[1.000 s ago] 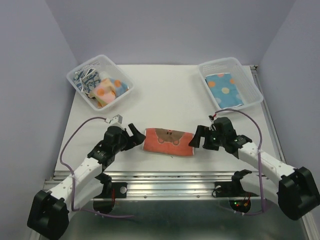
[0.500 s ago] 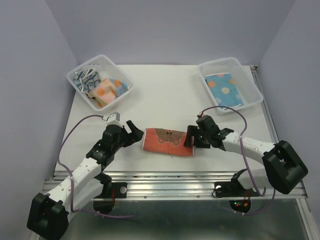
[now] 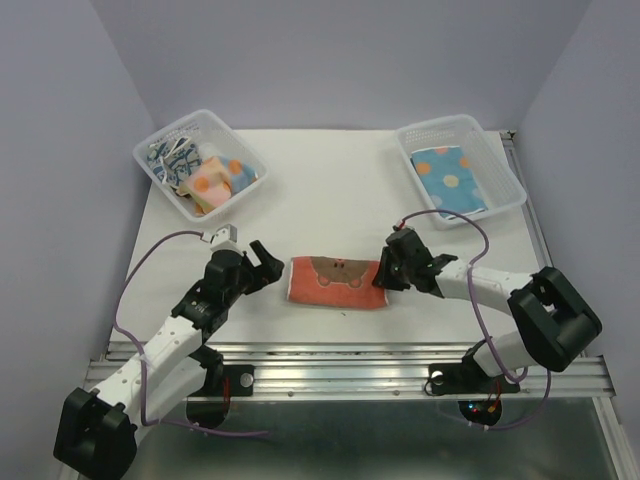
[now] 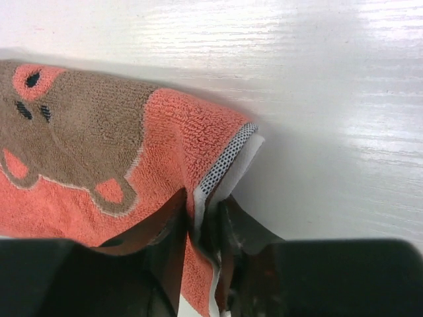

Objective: Fold and stack the towels
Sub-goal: Neatly place the folded towel into the bin

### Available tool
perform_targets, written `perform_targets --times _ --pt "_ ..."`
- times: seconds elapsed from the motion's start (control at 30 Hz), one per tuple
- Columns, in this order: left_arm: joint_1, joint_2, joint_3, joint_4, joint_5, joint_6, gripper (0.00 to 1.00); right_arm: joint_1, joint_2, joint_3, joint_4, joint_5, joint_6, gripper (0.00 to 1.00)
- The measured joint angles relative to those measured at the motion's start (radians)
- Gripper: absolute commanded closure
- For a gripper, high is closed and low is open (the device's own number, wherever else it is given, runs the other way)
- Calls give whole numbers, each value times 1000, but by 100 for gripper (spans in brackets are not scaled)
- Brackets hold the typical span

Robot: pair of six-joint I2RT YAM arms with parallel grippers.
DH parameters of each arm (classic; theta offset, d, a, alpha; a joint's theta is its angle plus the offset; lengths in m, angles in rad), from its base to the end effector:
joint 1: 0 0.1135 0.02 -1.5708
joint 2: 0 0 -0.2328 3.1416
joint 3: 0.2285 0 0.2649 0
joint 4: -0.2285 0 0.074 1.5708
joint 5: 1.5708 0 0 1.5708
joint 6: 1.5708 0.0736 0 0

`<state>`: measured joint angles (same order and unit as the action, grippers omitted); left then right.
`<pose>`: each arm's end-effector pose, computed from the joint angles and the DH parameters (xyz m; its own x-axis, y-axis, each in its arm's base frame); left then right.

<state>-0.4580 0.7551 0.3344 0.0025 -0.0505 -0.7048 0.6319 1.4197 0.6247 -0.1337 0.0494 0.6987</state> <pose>0.2217 -0.1051 0.1625 -0.5368 -0.4568 -0.7094 0.0689 0.8142 -0.5764 0.2417 0.1724 0.0833 -0.8589 0.1674 -0.4840 -0.0178 0.9347 0.3549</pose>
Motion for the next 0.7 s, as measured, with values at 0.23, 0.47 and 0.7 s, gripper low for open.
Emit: perform_targets --times 0.23,0.47,0.7 --pt "0 1 0 -10 -42 0 1 6 29 31 -11 32 -69 99" --pt "0 1 0 -26 -81 1 1 5 47 100 -43 127 -365 99" --pt "0 5 0 -31 -109 1 1 -101 20 166 -93 95 -811 99"
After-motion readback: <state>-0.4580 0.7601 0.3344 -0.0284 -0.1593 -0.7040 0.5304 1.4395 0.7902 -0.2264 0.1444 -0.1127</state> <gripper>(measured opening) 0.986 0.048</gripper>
